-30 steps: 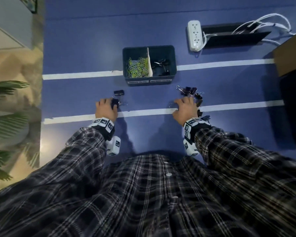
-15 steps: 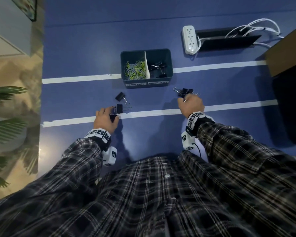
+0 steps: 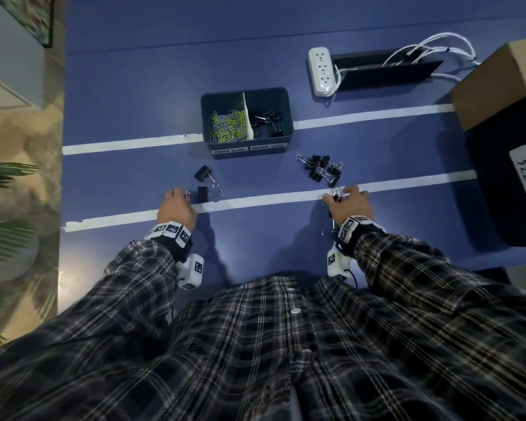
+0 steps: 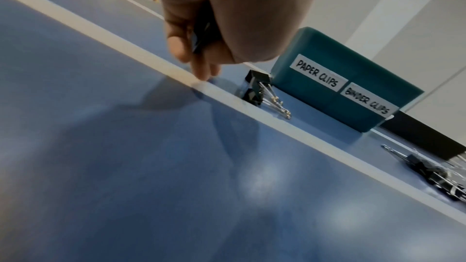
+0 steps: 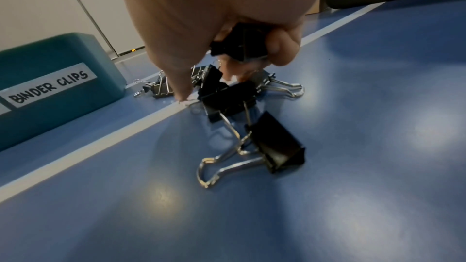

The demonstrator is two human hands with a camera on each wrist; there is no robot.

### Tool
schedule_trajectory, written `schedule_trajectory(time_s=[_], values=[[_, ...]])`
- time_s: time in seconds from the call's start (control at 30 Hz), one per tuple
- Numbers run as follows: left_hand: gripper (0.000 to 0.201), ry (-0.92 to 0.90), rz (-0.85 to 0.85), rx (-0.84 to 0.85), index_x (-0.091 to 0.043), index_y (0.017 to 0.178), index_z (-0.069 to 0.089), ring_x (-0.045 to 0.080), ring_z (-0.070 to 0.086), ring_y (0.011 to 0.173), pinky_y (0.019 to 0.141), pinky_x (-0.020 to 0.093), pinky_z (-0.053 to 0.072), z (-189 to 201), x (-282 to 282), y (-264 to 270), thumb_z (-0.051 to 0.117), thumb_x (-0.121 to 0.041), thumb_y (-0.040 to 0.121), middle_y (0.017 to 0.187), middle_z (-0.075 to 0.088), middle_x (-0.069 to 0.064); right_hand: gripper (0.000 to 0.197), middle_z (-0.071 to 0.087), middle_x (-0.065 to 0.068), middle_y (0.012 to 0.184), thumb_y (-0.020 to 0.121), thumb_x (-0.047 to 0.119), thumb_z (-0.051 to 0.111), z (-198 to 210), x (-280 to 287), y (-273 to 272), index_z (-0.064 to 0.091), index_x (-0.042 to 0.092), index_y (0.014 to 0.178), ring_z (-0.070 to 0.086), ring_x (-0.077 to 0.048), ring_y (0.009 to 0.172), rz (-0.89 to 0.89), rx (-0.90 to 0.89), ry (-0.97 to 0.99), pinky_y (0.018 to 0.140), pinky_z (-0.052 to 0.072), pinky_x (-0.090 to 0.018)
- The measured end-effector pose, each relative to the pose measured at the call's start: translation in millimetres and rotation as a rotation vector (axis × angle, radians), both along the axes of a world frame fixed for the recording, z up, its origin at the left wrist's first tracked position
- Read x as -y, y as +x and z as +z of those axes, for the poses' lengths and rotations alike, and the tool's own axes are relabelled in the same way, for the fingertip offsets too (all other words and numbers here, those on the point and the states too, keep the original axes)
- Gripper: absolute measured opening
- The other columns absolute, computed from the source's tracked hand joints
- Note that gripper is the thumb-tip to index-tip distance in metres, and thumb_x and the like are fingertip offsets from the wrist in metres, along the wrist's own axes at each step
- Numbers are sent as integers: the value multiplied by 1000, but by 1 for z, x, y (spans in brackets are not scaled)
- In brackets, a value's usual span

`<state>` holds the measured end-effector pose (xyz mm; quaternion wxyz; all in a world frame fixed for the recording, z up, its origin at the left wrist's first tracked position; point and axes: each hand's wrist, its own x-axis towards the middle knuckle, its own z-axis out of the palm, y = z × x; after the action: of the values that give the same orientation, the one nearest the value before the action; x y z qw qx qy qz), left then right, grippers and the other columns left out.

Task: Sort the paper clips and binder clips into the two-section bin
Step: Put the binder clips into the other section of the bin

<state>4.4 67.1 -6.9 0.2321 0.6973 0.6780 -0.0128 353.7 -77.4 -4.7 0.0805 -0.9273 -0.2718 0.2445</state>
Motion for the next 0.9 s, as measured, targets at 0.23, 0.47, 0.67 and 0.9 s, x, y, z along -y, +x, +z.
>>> schedule_trajectory(time_s=[0.23,0.47,0.67,0.9], values=[[37,26,-149,29,-10,125,47,42,58,90,76,47,48,13,-2,32,47,-24,91,121,43,18,23,66,-10,95,81,29,56,4,-4,7,64,11,92,62,-33,88,28,-50,39,75,52,-35],[38,-43,-227,-52,-12,122,46,40,58,96,78,47,51,0,7,28,53,-27,88,123,42,15,33,65,-15,75,84,32,53,1,-4,14,61,3,72,62,-35,79,-237,-232,238,75,52,-37],[30,-57,-275,-54,-11,111,44,38,60,92,72,40,45,6,7,28,55,-22,86,108,59,16,27,56,-10,66,88,23,48,9,-13,10,56,8,67,55,-30,60,-519,-556,359,40,47,-23],[30,13,-90,138,-15,118,53,40,56,104,88,45,46,13,-12,29,43,-27,93,118,55,17,17,63,-4,68,87,21,48,31,-52,-5,58,14,75,42,-15,45,-411,-732,436,39,21,-15]])
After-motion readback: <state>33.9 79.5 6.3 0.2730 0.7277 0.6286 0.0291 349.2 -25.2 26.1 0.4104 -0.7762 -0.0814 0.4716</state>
